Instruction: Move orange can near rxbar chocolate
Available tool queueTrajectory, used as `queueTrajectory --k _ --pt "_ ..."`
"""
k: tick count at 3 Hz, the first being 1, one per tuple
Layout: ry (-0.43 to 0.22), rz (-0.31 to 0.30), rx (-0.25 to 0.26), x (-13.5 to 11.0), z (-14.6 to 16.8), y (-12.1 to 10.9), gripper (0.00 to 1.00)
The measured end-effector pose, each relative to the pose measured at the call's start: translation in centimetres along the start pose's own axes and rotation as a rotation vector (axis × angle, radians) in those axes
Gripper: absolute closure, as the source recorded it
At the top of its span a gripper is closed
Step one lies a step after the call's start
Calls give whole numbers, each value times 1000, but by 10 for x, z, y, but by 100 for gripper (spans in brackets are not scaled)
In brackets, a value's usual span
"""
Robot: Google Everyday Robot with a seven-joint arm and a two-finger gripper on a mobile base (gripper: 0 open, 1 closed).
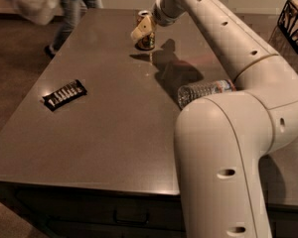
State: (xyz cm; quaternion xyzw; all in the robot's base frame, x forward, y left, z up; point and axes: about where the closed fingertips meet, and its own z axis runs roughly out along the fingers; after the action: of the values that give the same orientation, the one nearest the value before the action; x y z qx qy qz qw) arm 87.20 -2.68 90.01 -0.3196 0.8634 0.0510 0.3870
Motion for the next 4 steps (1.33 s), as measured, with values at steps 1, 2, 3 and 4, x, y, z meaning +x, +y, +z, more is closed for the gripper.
queueTrajectory --k 1,2,3,4 --pt "-15 -14 -37 -11 7 14 0" --pt "-14 -27 -74 -16 14 28 0" --pt "-16 -36 -98 -19 16 32 18" --pt "-44 -79 -143 -25 5 43 48"
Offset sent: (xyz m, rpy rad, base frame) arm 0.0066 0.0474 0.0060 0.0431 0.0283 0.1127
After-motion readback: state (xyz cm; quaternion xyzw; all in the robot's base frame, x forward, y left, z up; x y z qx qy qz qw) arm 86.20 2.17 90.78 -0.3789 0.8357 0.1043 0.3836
